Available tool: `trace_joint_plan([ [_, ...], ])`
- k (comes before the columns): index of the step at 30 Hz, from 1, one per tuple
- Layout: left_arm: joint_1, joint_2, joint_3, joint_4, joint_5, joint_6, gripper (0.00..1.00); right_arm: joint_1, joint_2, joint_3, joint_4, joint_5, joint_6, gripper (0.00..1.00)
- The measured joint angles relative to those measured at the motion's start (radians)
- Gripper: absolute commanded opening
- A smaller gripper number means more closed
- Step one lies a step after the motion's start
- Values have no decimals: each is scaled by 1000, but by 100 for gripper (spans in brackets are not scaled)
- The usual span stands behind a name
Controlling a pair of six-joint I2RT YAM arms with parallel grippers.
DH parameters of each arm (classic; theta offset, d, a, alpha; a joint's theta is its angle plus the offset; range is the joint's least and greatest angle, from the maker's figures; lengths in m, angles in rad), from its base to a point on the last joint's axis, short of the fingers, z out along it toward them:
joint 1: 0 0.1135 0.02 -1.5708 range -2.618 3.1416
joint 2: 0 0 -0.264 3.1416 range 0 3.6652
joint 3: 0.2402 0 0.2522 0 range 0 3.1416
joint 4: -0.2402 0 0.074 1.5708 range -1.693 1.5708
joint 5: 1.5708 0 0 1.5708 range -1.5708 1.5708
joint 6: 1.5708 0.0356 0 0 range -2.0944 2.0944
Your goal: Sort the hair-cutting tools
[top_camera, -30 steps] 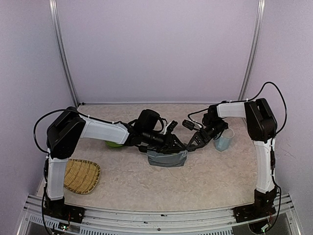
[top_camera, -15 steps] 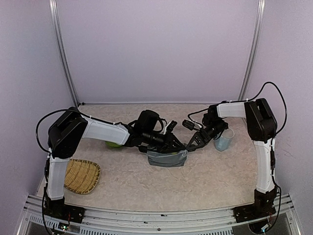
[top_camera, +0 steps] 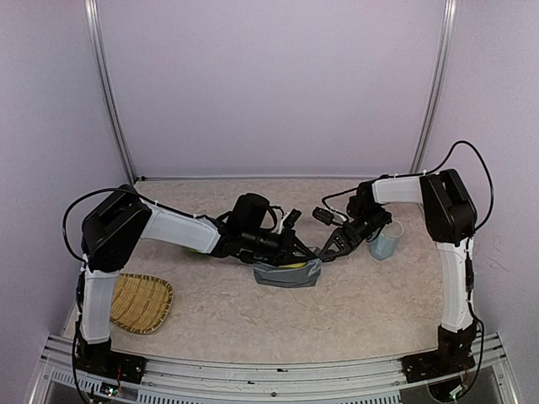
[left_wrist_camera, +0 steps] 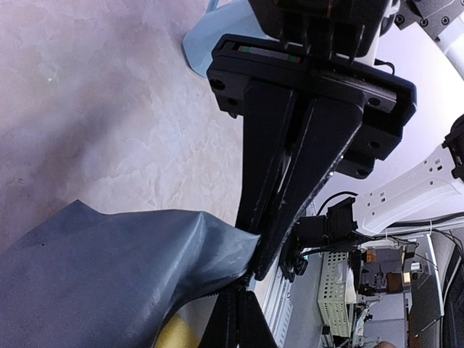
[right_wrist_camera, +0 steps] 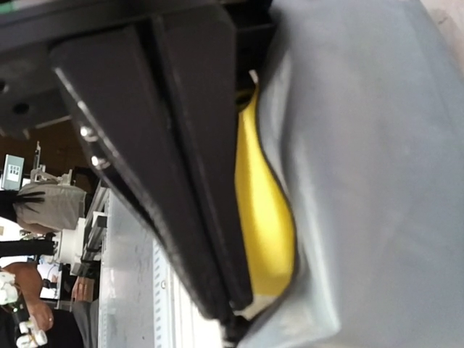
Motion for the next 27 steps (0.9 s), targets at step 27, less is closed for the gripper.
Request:
trace_joint_plan([
  [27,117,-372,-253,-469,-237,292,0,-52,-43,-61,119,51,134,0],
])
